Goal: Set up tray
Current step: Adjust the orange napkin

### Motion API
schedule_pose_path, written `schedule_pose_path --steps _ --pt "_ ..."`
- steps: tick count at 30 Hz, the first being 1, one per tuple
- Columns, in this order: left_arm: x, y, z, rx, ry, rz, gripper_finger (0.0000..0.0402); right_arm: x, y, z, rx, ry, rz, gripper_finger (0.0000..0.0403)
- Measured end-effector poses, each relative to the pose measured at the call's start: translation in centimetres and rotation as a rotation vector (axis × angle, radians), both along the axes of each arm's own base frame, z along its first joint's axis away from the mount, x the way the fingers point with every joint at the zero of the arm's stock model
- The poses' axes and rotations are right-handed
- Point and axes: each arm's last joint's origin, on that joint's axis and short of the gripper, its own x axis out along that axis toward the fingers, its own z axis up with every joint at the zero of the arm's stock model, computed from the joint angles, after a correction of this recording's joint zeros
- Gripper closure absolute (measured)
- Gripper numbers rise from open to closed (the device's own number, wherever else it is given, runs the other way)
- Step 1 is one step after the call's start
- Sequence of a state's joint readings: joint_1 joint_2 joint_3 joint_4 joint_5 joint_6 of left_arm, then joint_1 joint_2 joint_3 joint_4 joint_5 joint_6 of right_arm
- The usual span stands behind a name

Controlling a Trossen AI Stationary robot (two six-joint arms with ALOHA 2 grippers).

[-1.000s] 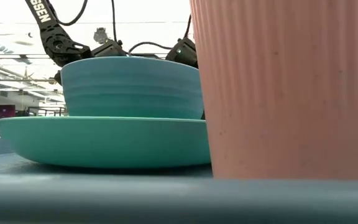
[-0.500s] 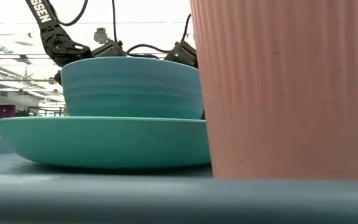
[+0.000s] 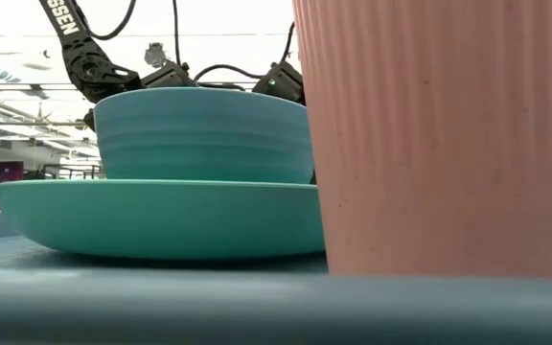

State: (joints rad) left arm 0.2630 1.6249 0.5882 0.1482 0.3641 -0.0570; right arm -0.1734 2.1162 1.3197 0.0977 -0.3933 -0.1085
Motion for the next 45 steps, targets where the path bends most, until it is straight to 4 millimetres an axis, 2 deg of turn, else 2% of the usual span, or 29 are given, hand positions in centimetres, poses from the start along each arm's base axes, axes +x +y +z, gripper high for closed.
schedule_pose_path --steps 19,45 --pt "-0.07 0.0 -0.08 0.006 -0.003 0.005 0.0399 0.05 -0.19 -0.04 -0.047 0.011 -0.071 0.0403" --pt "0.06 -0.52 -0.09 -0.002 -0.002 -0.005 0.0398 0.54 0.64 0.21 -0.161 -0.021 -0.147 0.0403"
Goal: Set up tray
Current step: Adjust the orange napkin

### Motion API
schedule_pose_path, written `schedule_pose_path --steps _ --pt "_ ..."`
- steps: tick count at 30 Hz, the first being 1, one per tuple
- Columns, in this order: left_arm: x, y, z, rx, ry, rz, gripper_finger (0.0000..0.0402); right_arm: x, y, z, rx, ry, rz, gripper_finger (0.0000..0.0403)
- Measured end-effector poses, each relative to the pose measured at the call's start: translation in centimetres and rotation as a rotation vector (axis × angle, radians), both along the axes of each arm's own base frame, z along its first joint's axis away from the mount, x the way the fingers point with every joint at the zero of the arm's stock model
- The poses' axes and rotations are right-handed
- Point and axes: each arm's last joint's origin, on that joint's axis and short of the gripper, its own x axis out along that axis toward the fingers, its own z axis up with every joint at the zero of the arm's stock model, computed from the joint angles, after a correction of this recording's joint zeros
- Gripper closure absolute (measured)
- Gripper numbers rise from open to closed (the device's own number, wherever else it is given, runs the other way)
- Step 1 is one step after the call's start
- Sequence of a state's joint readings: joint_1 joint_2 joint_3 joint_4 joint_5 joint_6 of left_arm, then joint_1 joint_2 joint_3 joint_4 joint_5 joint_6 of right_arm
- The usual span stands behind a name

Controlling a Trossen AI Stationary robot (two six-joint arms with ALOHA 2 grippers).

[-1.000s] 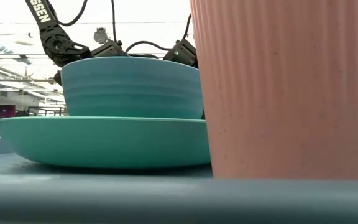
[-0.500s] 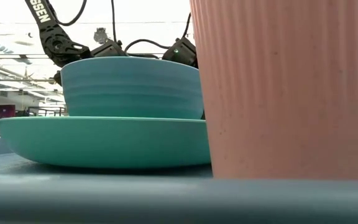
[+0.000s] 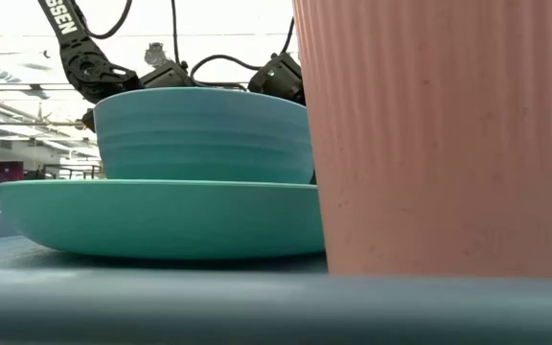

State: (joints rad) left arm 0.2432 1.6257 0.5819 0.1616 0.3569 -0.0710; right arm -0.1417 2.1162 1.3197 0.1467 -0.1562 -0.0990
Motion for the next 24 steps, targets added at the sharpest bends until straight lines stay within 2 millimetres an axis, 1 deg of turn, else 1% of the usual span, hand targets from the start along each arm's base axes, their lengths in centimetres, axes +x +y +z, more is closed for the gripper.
schedule_pose_path --steps 2,5,10,20,24 --pt "0.01 -0.05 0.0 -0.006 0.002 0.006 0.0399 -0.01 0.13 0.2 0.003 -0.004 0.007 0.0403" --pt "0.04 -0.21 0.0 -0.008 0.003 0.003 0.0395 0.05 0.41 0.66 0.04 -0.03 0.066 0.0403" --pt "0.08 -0.33 0.01 -0.011 0.002 0.0 0.0398 -0.03 0.88 0.58 0.092 -0.015 0.09 0.0403" --pt "0.18 -0.51 0.06 -0.018 -0.007 -0.004 0.0395 -0.21 0.96 0.42 0.152 0.013 0.091 0.0403" --pt "0.19 -0.55 0.06 -0.02 -0.007 -0.003 0.0398 -0.24 0.91 0.37 0.136 0.02 0.074 0.0403"
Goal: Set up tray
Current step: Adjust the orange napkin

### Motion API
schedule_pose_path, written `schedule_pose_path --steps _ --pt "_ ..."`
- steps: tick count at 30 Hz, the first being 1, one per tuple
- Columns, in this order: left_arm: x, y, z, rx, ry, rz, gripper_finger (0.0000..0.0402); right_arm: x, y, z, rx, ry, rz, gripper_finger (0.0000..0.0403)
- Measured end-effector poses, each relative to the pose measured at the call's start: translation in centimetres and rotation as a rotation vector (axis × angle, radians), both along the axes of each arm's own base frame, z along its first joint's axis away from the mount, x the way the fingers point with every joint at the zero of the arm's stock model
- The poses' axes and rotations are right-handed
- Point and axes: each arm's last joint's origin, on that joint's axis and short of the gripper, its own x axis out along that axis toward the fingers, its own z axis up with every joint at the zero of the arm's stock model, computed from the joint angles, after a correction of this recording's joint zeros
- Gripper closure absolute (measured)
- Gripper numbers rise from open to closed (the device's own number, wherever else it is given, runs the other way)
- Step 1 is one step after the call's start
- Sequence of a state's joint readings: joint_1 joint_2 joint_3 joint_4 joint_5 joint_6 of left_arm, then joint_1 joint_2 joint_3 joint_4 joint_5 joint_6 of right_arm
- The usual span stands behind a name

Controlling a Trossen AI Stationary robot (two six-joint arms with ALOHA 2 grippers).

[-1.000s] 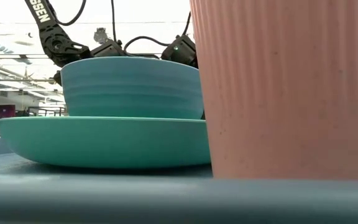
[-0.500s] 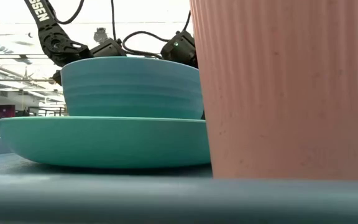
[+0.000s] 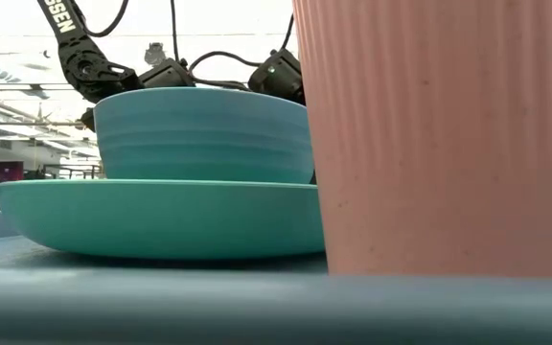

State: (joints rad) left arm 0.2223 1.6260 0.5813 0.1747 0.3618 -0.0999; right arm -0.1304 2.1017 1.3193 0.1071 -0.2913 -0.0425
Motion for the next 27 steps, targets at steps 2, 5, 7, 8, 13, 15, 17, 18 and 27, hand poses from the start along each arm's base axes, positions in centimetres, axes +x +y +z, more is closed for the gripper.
schedule_pose_path --steps 2,5,7,8,13,15,17,18,27 --pt "0.0 -0.1 0.0 0.0 -0.001 -0.002 0.0395 -0.1 0.0 -0.1 0.005 0.011 -0.004 0.0403" --pt "0.0 -0.1 0.0 0.0 -0.001 -0.002 0.0398 -0.2 0.0 -0.2 0.017 0.033 -0.014 0.0403" --pt "0.0 0.0 0.0 0.0 -0.002 -0.002 0.0398 -0.2 0.0 -0.2 0.017 0.038 -0.017 0.0403" --pt "0.0 0.0 0.0 0.001 -0.003 -0.001 0.0397 -0.2 0.0 -0.2 0.013 0.039 -0.02 0.0403" --pt "0.3 -0.1 -0.3 -0.008 -0.011 -0.008 0.0399 -0.2 -0.1 -0.2 -0.012 0.03 -0.033 0.0403" --pt "0.5 -0.1 -0.7 -0.036 -0.022 -0.02 0.0396 -0.2 -0.1 -0.2 -0.013 0.031 -0.034 0.0403" --pt "0.7 -0.2 -1.0 -0.056 -0.031 -0.033 0.0396 -0.2 -0.2 -0.2 -0.028 0.032 -0.048 0.0403" --pt "0.7 -0.1 -1.1 -0.066 -0.034 -0.032 0.0398 -0.2 -0.2 -0.2 -0.032 0.031 -0.047 0.0403" --pt "0.8 0.0 -1.2 -0.075 -0.036 -0.024 0.0396 0.0 0.0 -0.2 -0.1 0.025 -0.082 0.0403"
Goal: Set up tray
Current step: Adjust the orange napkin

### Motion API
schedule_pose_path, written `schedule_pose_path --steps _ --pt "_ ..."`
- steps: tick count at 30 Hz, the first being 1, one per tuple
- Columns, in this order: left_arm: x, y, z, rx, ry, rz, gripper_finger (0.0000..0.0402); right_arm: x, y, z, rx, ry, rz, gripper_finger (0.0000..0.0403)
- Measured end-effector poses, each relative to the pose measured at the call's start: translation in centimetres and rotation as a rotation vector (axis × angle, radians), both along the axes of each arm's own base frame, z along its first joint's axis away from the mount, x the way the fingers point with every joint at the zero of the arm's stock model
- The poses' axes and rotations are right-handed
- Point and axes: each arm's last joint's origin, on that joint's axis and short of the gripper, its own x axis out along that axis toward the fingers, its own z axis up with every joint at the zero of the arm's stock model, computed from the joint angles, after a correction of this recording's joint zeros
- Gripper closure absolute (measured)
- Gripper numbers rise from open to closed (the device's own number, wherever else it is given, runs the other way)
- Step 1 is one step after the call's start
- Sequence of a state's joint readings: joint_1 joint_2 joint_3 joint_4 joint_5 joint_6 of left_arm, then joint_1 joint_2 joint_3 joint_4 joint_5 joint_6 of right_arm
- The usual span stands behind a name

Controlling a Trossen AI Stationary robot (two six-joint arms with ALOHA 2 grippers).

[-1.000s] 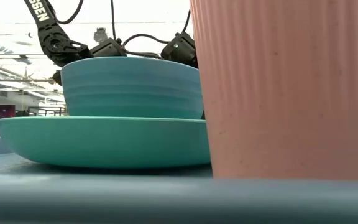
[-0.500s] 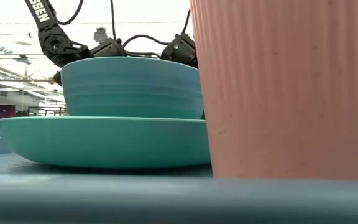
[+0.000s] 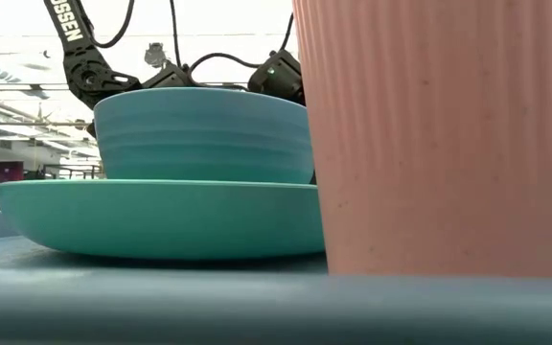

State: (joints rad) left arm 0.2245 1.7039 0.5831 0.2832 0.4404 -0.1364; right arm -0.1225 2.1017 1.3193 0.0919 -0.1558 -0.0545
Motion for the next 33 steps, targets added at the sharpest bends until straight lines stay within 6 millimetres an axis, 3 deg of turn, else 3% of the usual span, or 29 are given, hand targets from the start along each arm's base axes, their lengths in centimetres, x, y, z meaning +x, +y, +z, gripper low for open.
schedule_pose_path --steps 24,33 --pt "0.0 0.2 0.3 0.034 -0.026 -0.006 0.0391 -0.1 0.3 1.2 -0.01 -0.022 0.055 0.0403" --pt "-0.4 0.5 2.4 0.125 -0.064 0.048 0.0366 -1.8 -0.4 4.1 -0.022 0.039 0.045 0.0403"
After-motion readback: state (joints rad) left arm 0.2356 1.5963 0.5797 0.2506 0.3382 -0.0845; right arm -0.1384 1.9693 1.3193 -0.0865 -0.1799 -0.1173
